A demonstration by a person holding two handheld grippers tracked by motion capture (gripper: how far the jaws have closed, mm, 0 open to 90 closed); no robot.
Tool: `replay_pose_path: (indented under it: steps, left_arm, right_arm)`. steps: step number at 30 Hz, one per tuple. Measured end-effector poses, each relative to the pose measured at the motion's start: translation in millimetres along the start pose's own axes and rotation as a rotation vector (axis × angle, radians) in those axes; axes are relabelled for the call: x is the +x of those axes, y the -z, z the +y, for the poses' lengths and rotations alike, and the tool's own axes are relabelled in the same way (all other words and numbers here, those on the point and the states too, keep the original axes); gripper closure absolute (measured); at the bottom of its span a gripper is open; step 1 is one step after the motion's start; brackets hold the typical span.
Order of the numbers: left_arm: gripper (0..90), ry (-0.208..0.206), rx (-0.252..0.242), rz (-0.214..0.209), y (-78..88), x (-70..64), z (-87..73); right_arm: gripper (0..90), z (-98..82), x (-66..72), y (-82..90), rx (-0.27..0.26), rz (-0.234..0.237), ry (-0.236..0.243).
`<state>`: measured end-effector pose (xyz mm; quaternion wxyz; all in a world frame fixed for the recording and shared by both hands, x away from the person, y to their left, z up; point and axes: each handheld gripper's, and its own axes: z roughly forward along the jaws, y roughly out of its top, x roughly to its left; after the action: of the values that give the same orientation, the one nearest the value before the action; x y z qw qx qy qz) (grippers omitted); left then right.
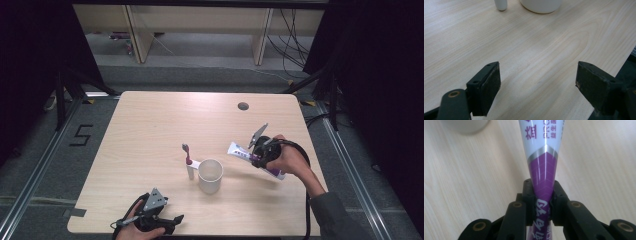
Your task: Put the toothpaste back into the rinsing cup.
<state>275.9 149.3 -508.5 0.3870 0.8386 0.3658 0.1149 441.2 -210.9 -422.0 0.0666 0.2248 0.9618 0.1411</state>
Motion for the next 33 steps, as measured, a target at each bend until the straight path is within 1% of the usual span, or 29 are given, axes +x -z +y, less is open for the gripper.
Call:
replay_pose_path:
  steps: [1,2,3,4,6,7,8,9,10,11,12,13,14,15,16,18,19,20,21,22,24,25,26,27,28,29,30,31,33]
  left_arm:
    - [19.5,0.008,-0.004,-0.009,-0.4,-0.2,-0.2]
    - [19.6,0.009,-0.001,-0.007,-0.1,-0.4,-0.4]
    - [19.5,0.007,-0.001,-0.005,0.2,-0.6,-0.8]
    - [19.6,0.008,0.0,-0.006,0.2,-0.6,-0.9]
    - [19.6,0.006,0.0,-0.006,-0.4,0.1,-0.1]
    - [19.5,0.008,0.001,-0.006,-0.7,-0.1,-0.3]
    - [19.6,0.004,0.002,-0.006,-0.6,-0.2,-0.7]
    - [19.5,0.01,0.001,-0.007,-0.4,-0.7,-1.1]
    - [19.6,0.007,0.003,-0.008,-0.5,-0.2,-0.8]
    - [19.6,0.008,0.001,-0.005,-0.8,0.3,-0.3]
    - [19.5,-0.003,0.008,-0.002,-0.8,1.5,-0.3]
    - [19.6,-0.003,0.008,0.002,-0.8,1.4,-0.6]
    - [19.5,0.001,0.007,0.001,-0.6,0.8,-1.3]
    - [19.6,-0.001,0.009,0.0,-0.7,1.0,-1.3]
    - [19.5,-0.003,0.01,0.001,-0.7,1.4,-0.9]
    - [19.5,0.002,0.01,0.006,-0.5,1.8,-1.0]
    - [19.5,-0.016,0.006,0.007,-0.5,3.1,-1.0]
    - [19.5,0.002,0.004,0.003,0.0,1.7,-1.2]
    - [19.6,-0.002,0.007,-0.001,0.4,2.4,-0.8]
    - [19.5,0.006,-0.003,0.007,-0.4,2.4,-0.5]
    - [19.5,-0.002,0.004,0.01,0.2,3.2,-1.0]
    - [19.6,0.0,0.006,0.008,1.1,3.1,-1.5]
    - [19.6,0.016,-0.004,0.001,0.6,1.9,-1.6]
    - [19.5,0.01,-0.003,0.005,0.7,2.8,-1.0]
    - [19.5,0.002,-0.002,0.009,0.9,3.9,-0.4]
    - [19.6,0.001,-0.003,0.014,0.9,4.1,-0.4]
    - [19.6,-0.003,-0.007,0.017,0.9,4.4,-0.6]
    - [19.6,0.008,-0.008,0.014,1.3,3.5,-1.0]
    - [19.6,0.01,-0.01,0.012,1.1,3.9,-0.6]
  right_arm:
    - [77.7,-1.9,-2.8,3.4,-0.049,0.0,0.018]
    - [77.7,-4.2,-2.9,7.6,-0.077,-0.008,-0.015]
    - [77.7,-5.8,-4.5,10.9,-0.108,-0.009,-0.019]
    - [77.7,-7.5,-4.0,13.8,-0.13,-0.01,-0.043]
    - [77.7,-10.2,-8.0,19.1,-0.196,-0.019,-0.034]
    - [77.7,-11.4,-8.4,21.1,-0.223,-0.013,-0.05]
    - [77.7,-12.8,-7.3,23.2,-0.246,-0.02,-0.082]
    - [77.8,-12.8,-9.9,23.1,-0.284,-0.022,-0.055]
    - [77.7,-13.4,-9.7,25.1,-0.308,-0.036,-0.064]
    - [77.7,-13.8,-9.4,26.0,-0.331,-0.024,-0.075]
    - [77.7,-14.0,-10.0,27.0,-0.366,-0.018,-0.082]
    - [77.7,-14.9,-9.3,29.2,-0.39,-0.015,-0.114]
    - [77.7,-15.6,-9.5,29.8,-0.4,-0.027,-0.135]
    - [77.7,-15.7,-10.2,31.5,-0.426,-0.02,-0.119]
    - [77.7,-15.6,-10.0,31.0,-0.463,-0.027,-0.124]
    - [77.7,-15.9,-9.6,31.9,-0.5,-0.02,-0.142]
    - [77.7,-16.7,-9.6,33.5,-0.516,-0.004,-0.161]
    - [77.7,-16.5,-8.8,34.0,-0.535,-0.009,-0.161]
    - [77.7,-16.1,-7.3,34.2,-0.558,-0.034,-0.149]
    - [77.6,-15.9,-5.9,34.8,-0.572,-0.032,-0.14]
    - [77.6,-16.7,-4.0,35.3,-0.629,-0.039,-0.15]
    - [77.6,-17.1,-1.3,35.8,-0.637,-0.011,-0.181]
    - [77.7,-17.0,-0.2,35.3,-0.672,-0.029,-0.176]
    - [77.6,-17.1,2.1,35.7,-0.676,-0.018,-0.185]
    - [77.7,-17.2,2.5,35.6,-0.701,-0.028,-0.175]
    - [77.7,-17.3,5.4,35.4,-0.721,-0.023,-0.198]
    - [77.6,-17.3,5.7,35.6,-0.733,-0.02,-0.193]
    - [77.7,-16.7,7.1,35.3,-0.747,-0.016,-0.193]
    - [77.7,-15.0,12.9,35.3,-0.767,-0.016,-0.204]
